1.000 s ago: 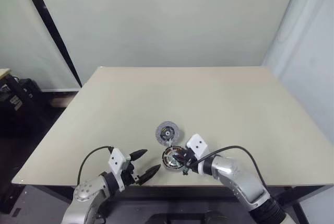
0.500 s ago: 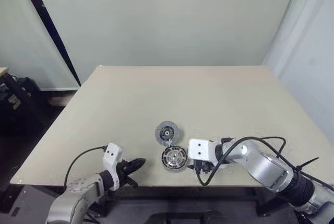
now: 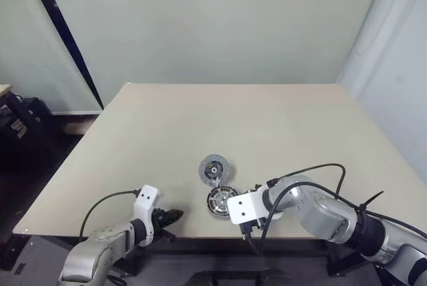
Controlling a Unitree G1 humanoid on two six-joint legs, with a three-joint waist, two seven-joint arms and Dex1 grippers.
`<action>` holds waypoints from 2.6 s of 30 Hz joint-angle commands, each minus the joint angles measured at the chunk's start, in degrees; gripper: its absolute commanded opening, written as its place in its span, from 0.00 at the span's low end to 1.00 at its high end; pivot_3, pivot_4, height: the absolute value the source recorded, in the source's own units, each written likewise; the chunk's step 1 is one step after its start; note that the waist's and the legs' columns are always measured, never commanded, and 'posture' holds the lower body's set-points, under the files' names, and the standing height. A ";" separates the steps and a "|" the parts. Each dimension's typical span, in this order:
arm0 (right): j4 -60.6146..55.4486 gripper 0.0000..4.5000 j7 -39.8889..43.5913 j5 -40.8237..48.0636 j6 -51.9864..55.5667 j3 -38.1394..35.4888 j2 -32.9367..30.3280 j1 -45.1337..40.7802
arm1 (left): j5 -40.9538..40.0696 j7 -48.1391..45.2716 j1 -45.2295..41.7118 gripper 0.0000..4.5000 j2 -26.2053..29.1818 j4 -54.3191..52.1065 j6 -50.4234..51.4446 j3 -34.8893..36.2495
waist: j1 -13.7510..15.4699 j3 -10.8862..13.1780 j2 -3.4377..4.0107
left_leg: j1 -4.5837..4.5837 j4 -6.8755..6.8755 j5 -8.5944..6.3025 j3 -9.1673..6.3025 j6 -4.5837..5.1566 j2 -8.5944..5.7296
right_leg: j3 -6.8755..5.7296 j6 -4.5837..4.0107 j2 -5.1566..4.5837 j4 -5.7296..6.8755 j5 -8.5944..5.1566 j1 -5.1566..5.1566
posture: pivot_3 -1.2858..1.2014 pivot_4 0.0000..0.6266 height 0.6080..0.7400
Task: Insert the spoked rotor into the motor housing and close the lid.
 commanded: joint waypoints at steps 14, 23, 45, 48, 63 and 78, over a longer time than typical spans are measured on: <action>7.99 0.60 0.16 -8.48 -5.48 -0.02 6.00 1.00 | 1.98 1.91 -2.14 0.00 0.08 -1.61 1.49 -1.00 | -0.01 -0.01 0.00 | 0.02 0.00 0.01 -0.01 -0.01 -0.01 | 0.00 0.12 0.00 0.02 0.08 0.02 | 0.52 0.00 1.00; 9.62 0.39 0.04 -9.58 -6.26 -0.55 7.75 2.15 | 2.22 1.93 -2.08 0.00 0.26 -1.67 1.04 -1.47 | -0.01 0.00 0.00 | 0.06 0.00 0.01 -0.01 -0.01 -0.01 | 0.00 0.12 0.00 0.04 0.08 0.05 | 0.52 0.00 1.00; 11.01 0.00 -9.42 -1.84 15.76 -16.23 27.03 9.87 | 3.64 1.11 -2.23 0.00 0.13 -1.07 0.03 -1.94 | -0.03 -0.02 -0.05 | 0.16 -0.14 0.07 -0.04 -0.12 0.05 | -0.02 0.07 0.07 0.19 0.11 -0.01 | 0.52 0.00 1.00; 12.68 0.00 -12.49 0.55 20.57 -19.14 30.75 10.22 | 3.99 1.12 -2.63 0.00 -0.12 -0.53 -0.60 -2.11 | -0.01 -0.02 -0.05 | 0.16 -0.10 0.08 -0.05 -0.14 -0.01 | -0.01 0.07 0.02 0.17 0.11 0.02 | 0.52 0.00 1.00; 7.34 0.37 -13.90 4.76 18.15 -11.59 24.25 7.42 | 5.34 1.64 -2.85 0.00 -1.67 0.89 -3.04 -1.98 | -0.08 -0.01 -0.04 | 0.15 -0.08 0.08 -0.01 -0.17 -0.02 | 0.00 0.06 0.00 0.15 0.10 0.02 | 0.52 0.00 1.00; 9.32 0.98 -4.78 1.14 2.39 -1.84 9.74 -3.91 | 5.86 1.14 -3.56 0.00 -2.05 1.72 -3.90 -2.49 | -0.04 -0.02 -0.06 | 0.16 -0.13 0.09 -0.03 -0.16 0.00 | -0.08 0.07 -0.02 0.08 0.10 0.04 | 0.52 0.00 1.00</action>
